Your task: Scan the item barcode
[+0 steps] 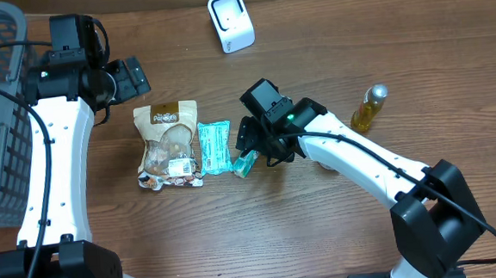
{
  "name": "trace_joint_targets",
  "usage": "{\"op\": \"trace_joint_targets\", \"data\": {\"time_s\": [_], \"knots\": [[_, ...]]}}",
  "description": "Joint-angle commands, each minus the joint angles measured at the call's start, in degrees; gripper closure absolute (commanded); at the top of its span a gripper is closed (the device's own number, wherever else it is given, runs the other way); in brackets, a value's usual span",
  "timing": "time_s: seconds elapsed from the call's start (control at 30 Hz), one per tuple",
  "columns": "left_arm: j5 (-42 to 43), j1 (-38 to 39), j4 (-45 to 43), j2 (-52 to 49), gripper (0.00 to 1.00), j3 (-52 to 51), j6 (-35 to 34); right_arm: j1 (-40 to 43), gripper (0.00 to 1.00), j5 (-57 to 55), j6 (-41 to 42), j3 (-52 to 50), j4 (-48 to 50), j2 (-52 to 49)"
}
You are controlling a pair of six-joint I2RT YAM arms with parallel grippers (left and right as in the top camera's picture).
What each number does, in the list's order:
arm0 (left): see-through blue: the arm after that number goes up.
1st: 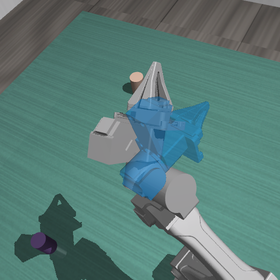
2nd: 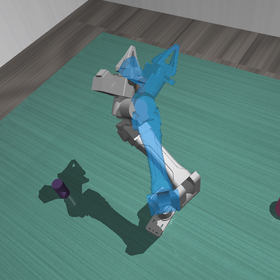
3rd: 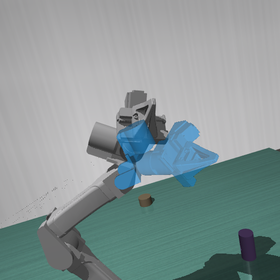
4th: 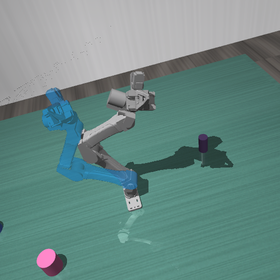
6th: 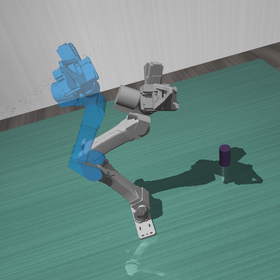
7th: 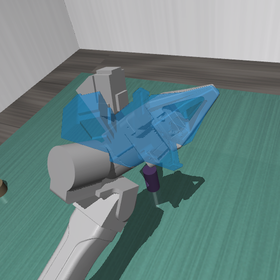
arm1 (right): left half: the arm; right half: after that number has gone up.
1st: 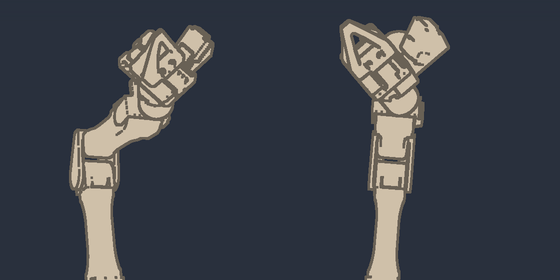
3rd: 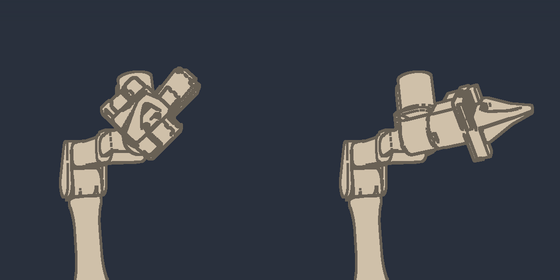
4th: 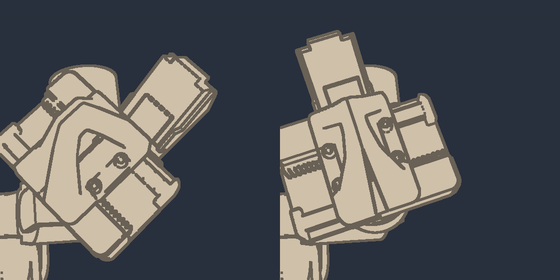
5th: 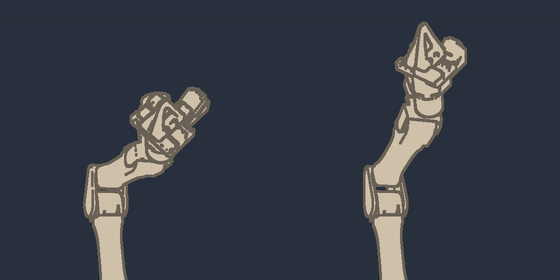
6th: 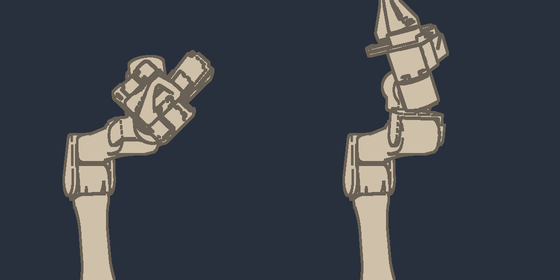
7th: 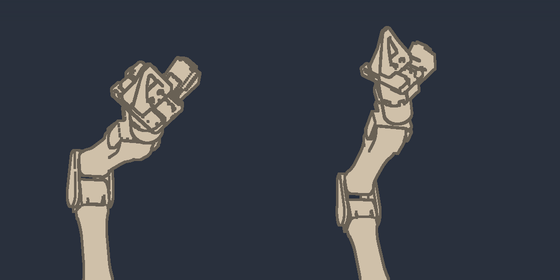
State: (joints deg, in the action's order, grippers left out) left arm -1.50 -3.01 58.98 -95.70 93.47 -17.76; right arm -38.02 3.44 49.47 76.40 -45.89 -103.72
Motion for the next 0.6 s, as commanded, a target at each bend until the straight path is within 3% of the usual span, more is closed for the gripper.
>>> {"op": "trace_joint_targets", "data": {"time_s": [0.0, 0.57], "knots": [[-0.2, 0.4, 0.0, 0.1, 0.00, 0.5, 0.4, -0.3, 0.21, -0.6, 0.1, -0.2, 0.4, 0.7], [-0.2, 0.4, 0.0, 0.1, 0.01, 0.5, 0.4, -0.3, 0.21, -0.6, 0.0, -0.2, 0.1, 0.7]]}}
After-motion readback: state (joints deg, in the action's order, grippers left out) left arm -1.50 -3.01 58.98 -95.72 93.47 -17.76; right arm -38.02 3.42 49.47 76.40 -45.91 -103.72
